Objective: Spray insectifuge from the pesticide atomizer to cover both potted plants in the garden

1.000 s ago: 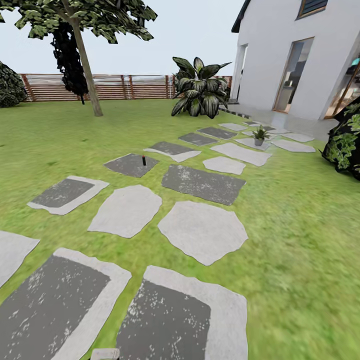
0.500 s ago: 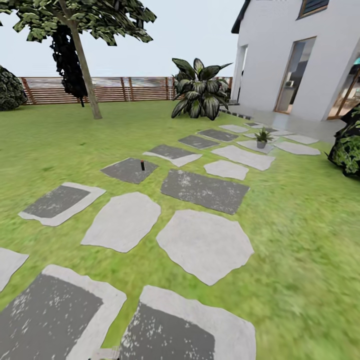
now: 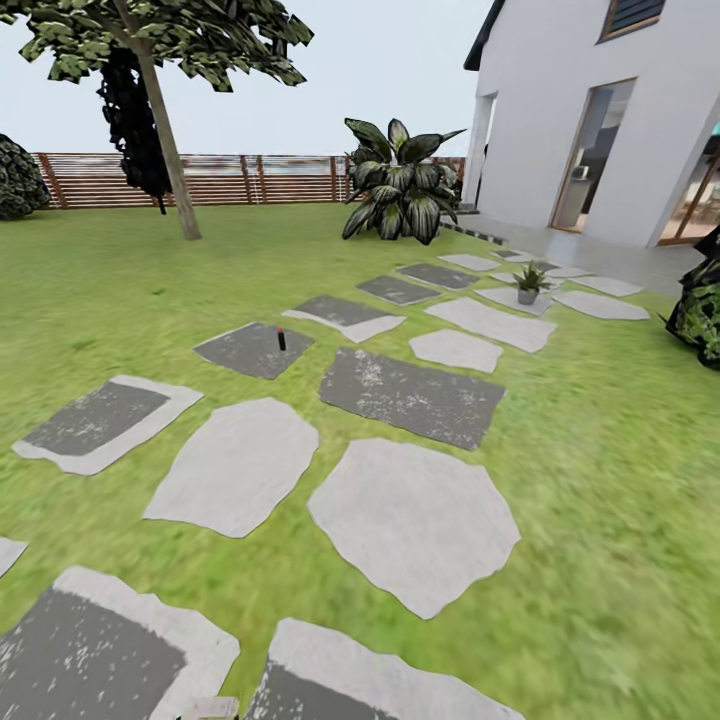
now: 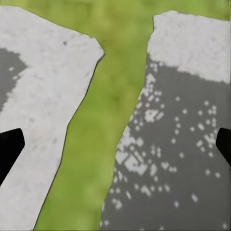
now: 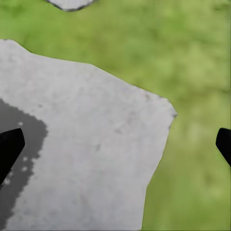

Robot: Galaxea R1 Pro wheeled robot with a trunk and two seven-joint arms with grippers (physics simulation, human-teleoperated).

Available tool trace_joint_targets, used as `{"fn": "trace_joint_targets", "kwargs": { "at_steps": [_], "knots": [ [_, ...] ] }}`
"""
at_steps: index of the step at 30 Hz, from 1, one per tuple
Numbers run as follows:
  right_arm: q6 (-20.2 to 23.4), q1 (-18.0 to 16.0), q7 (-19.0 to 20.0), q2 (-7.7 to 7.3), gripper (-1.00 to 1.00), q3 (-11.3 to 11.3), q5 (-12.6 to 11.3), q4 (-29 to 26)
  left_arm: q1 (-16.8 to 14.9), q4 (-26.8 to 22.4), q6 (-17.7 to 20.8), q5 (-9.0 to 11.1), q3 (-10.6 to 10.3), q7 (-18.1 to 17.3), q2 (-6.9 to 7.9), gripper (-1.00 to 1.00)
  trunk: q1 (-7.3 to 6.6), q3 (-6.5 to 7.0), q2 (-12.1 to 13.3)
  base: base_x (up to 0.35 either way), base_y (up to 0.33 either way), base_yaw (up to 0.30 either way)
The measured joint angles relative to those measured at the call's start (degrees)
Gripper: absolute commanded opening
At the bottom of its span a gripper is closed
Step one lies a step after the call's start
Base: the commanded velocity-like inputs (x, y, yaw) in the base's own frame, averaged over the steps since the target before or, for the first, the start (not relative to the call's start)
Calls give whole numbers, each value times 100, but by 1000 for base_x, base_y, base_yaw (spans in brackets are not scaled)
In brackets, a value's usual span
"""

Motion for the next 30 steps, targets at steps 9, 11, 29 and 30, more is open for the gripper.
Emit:
{"fn": "trace_joint_targets", "kwargs": {
  "at_steps": [9,11,29,30],
  "knots": [
    [1,0,4,0,100,0,0,0,-1,0,0,0,0,0,0,100,0,0,0,337,0,0],
    [1,0,2,0,100,0,0,0,0,0,0,0,0,0,0,100,0,0,0,337,0,0],
    [1,0,5,0,100,0,0,0,0,0,0,0,0,0,0,100,0,0,0,337,0,0],
    [1,0,4,0,100,0,0,0,0,0,0,0,0,0,0,100,0,0,0,337,0,0]
  ]
}}
